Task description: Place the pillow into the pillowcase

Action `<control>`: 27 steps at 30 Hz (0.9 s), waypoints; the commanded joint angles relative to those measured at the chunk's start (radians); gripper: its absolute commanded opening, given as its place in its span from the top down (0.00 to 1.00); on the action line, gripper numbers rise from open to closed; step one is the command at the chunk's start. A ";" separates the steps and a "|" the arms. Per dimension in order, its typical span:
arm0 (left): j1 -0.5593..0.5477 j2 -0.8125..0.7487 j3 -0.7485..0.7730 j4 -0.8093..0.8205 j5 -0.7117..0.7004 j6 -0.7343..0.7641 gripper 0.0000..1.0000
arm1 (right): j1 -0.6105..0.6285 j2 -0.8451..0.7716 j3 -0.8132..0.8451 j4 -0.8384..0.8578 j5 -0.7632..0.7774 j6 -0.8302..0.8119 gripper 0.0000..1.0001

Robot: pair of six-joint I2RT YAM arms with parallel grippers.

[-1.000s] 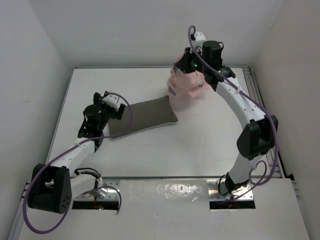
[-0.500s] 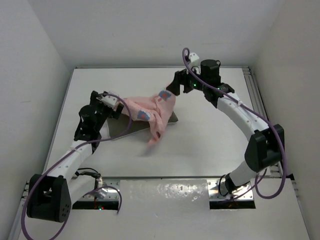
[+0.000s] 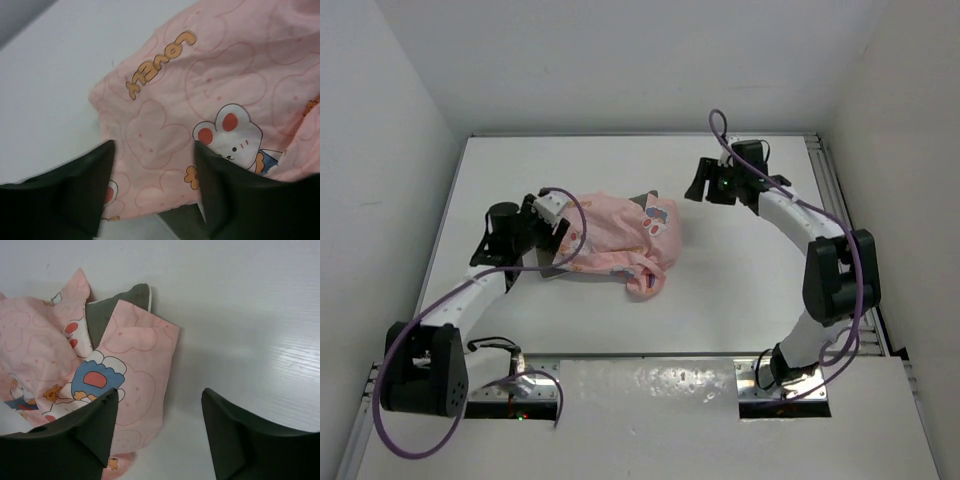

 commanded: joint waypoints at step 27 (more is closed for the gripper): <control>0.207 0.273 0.017 0.115 -0.127 -0.759 0.29 | 0.111 0.251 0.107 0.118 -0.190 0.111 0.45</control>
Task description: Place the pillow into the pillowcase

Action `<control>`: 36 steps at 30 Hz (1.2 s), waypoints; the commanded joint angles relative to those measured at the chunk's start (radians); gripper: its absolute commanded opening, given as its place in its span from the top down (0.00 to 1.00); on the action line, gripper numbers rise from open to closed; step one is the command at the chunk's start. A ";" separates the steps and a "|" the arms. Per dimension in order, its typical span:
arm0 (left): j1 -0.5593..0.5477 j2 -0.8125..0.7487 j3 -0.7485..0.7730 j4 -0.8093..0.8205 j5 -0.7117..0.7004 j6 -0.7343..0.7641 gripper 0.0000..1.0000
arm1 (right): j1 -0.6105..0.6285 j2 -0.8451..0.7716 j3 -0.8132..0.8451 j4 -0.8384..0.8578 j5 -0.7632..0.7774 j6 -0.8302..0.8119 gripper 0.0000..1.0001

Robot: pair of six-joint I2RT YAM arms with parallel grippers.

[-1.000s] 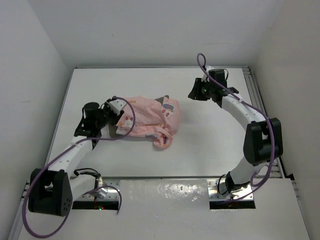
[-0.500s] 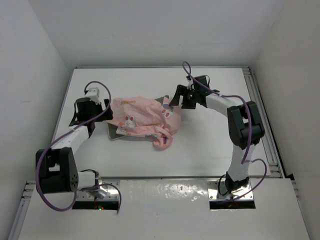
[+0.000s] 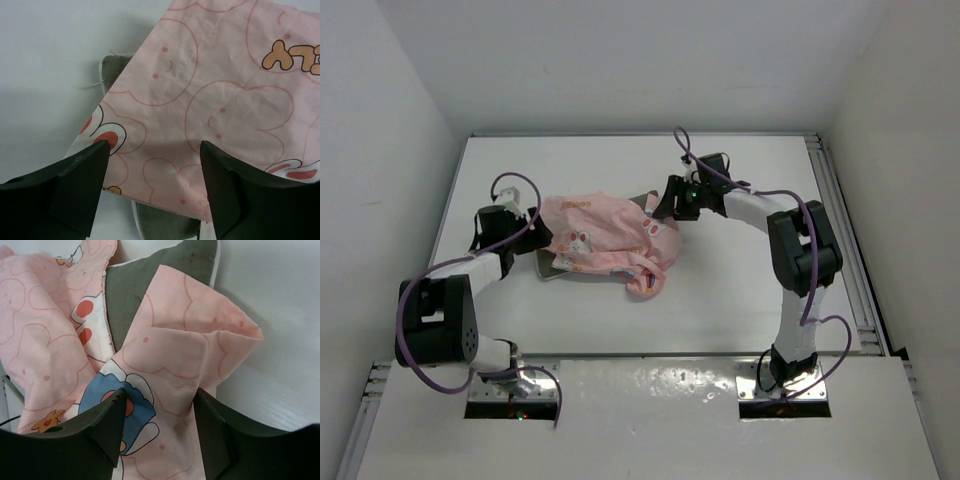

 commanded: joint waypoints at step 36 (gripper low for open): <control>0.163 0.026 0.237 0.054 0.118 -0.157 1.00 | -0.015 -0.082 0.243 -0.279 0.223 -0.257 0.29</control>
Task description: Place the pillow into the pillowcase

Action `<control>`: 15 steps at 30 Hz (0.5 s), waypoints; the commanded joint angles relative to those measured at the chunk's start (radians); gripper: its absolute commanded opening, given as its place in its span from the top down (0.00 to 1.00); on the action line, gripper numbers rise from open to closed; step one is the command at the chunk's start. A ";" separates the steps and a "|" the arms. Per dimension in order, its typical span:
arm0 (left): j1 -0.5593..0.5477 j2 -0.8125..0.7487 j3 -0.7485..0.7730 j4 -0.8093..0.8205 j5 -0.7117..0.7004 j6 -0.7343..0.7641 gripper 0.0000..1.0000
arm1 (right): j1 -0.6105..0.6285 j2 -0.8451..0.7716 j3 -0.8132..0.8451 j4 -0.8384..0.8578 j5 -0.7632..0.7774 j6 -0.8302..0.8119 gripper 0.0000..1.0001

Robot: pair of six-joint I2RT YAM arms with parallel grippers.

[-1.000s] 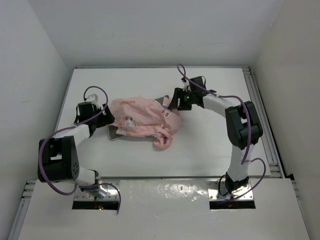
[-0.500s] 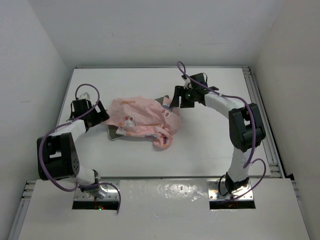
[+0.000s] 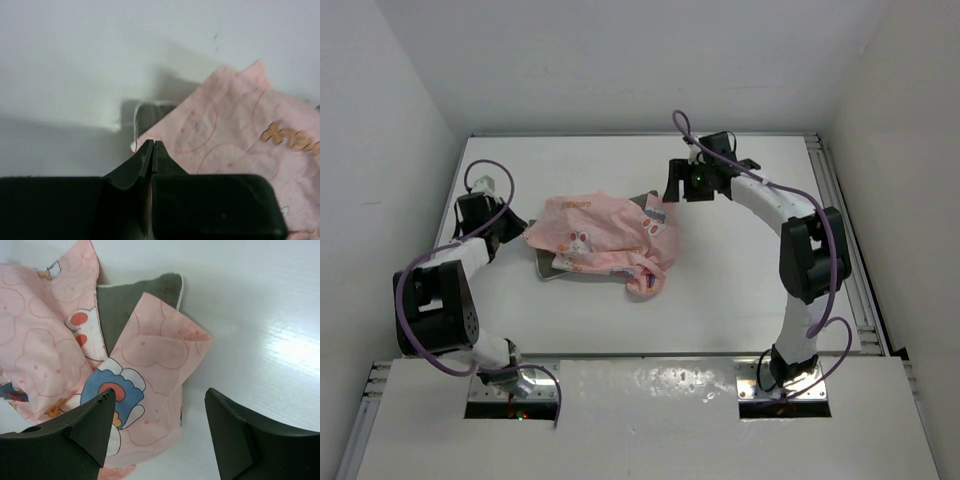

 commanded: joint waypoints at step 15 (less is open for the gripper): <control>0.125 -0.048 0.664 0.703 0.267 0.151 1.00 | -0.019 -0.151 0.068 0.097 0.056 -0.049 0.30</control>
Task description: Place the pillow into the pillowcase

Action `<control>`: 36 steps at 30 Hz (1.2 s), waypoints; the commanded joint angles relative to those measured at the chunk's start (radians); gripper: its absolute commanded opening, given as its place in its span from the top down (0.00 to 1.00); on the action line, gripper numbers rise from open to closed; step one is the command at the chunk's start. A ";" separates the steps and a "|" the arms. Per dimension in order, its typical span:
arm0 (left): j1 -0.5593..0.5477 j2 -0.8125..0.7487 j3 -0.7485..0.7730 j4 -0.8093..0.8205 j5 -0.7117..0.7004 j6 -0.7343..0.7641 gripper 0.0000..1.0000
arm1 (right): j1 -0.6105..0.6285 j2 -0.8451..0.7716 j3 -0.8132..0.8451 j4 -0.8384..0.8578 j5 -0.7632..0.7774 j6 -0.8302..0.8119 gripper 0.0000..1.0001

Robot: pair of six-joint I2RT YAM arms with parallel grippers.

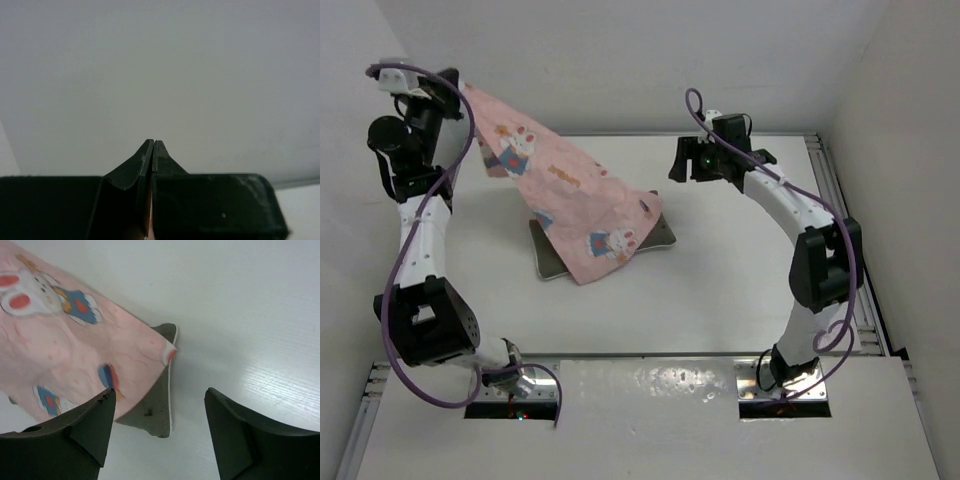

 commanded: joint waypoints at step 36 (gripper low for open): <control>-0.443 0.027 -0.096 -0.401 -0.125 0.352 1.00 | 0.101 0.035 0.095 0.067 0.007 -0.134 0.38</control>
